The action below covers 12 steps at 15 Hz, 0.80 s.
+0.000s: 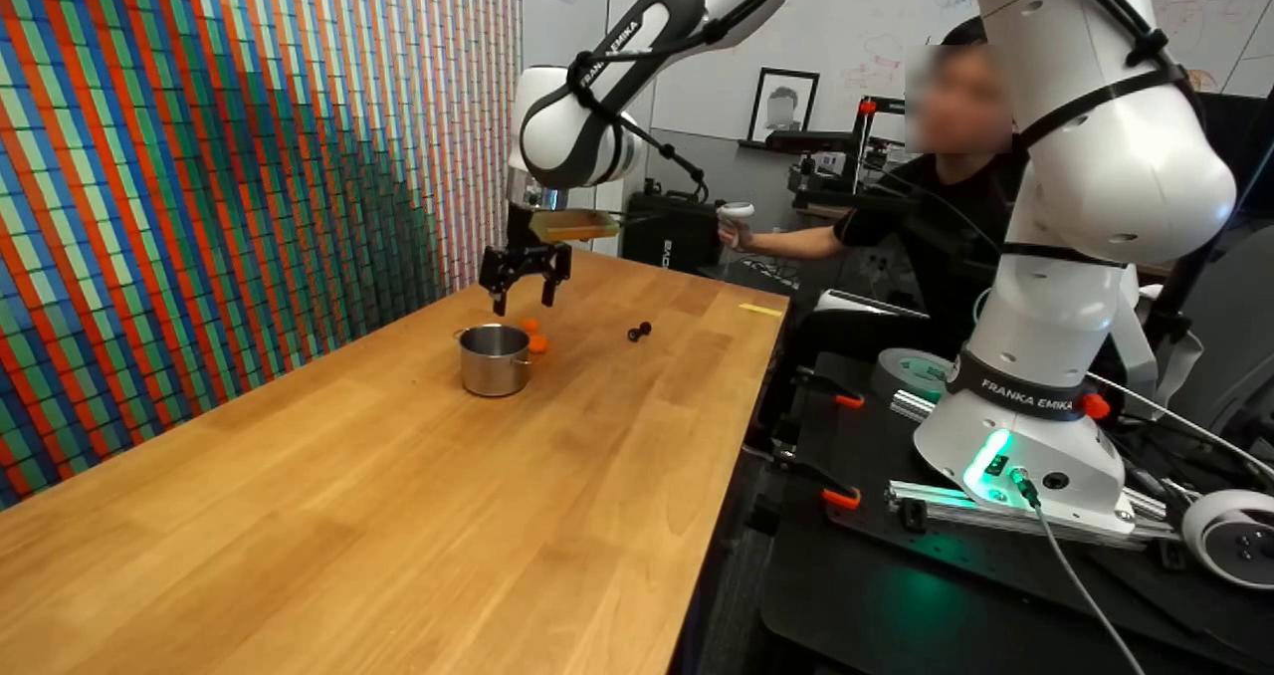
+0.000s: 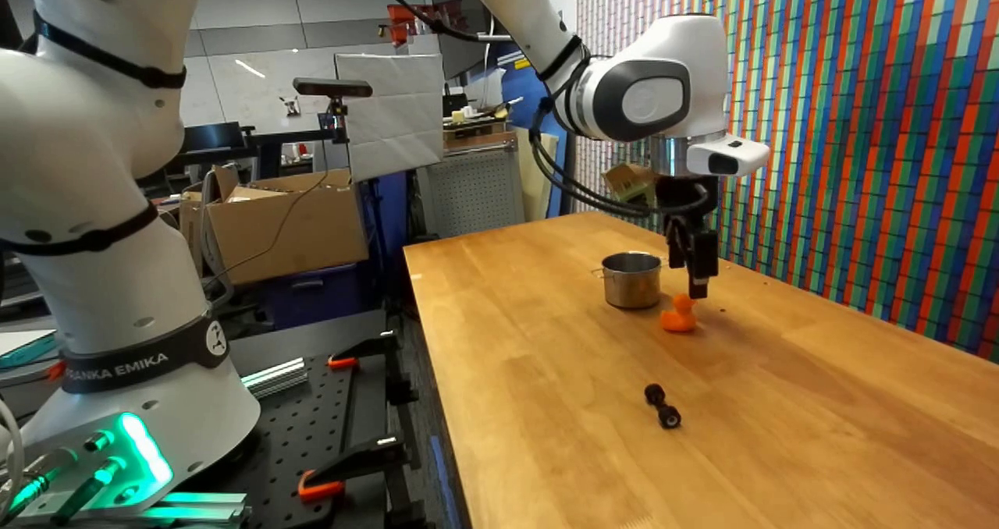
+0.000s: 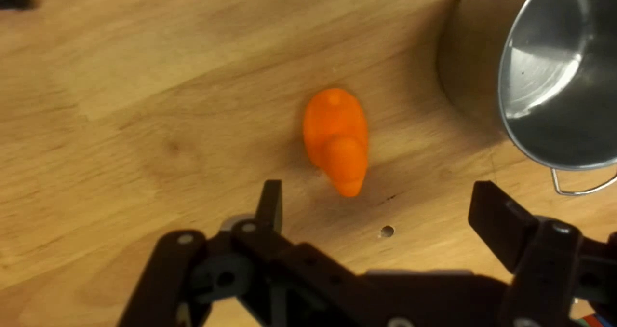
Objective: Put the rubber duck inside the silver cup
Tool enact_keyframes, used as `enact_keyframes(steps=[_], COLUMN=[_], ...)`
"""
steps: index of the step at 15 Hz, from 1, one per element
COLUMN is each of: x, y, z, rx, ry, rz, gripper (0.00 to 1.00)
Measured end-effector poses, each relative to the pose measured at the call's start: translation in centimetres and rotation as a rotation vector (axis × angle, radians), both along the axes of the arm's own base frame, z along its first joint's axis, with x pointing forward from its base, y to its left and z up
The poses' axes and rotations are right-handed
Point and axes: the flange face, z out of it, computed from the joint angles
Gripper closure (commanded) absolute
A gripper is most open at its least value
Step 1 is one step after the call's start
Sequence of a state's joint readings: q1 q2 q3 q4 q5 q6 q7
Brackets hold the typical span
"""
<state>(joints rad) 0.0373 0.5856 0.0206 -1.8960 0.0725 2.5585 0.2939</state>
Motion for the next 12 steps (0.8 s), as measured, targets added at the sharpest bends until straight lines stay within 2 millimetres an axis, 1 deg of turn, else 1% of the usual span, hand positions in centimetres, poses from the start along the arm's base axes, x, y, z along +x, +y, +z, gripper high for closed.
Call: enact_keyframes(steps=[3,7,8,9,10,12], x=[0.9,0.9,0.9,0.8,0.8,0.7], y=[0.4,0.1,-0.2,-0.5,-0.8,-1.4], z=[-2.4,-4.7,-5.0,-5.3,-5.6,-5.8], rx=[-0.003,-0.013,-0.017,-0.021,-0.025,-0.031], ry=[0.016,0.044,0.049,0.053,0.057,0.067], rz=[0.004,-0.005,-0.009,-0.015,-0.021,-0.037], gripper=[0.0,0.0,0.08,0.28,0.34,0.51])
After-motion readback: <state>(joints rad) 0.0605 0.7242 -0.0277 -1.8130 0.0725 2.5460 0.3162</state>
